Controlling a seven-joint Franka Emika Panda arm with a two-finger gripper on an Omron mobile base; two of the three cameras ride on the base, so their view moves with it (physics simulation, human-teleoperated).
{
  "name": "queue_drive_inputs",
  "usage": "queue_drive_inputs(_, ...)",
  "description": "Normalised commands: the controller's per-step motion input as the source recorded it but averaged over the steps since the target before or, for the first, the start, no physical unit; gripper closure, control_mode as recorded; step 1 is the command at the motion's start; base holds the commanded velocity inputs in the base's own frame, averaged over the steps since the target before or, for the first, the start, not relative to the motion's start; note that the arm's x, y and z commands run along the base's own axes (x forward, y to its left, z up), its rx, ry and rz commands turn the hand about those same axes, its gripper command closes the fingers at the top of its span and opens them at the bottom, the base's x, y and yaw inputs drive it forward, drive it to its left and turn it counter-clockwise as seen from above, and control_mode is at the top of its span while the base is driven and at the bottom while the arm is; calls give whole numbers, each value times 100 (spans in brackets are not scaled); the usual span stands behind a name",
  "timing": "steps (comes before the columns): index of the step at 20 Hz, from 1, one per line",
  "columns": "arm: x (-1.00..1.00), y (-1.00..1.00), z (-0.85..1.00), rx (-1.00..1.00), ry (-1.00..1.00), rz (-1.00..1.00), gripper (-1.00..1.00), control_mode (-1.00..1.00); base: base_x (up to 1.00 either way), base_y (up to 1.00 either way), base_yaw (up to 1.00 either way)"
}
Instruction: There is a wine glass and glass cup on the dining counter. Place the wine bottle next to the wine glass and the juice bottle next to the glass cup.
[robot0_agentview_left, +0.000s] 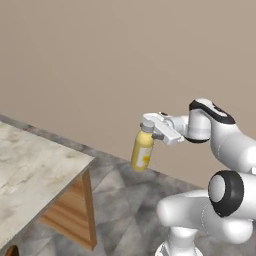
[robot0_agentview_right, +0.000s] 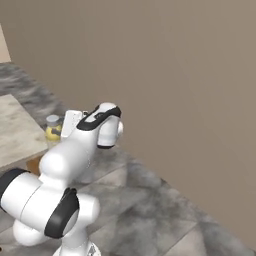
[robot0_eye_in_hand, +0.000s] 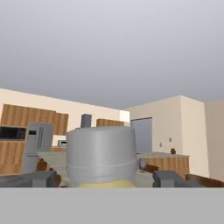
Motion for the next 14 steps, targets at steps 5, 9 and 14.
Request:
queue_drive_inputs(5,0,0,0,0,0,0,100,100,55,-46,6)
queue_drive_inputs(9,0,0,0,0,0,0,100,100,65,-33,13)
queue_drive_inputs(14,0,0,0,0,0,0,100,100,77,-19,17)
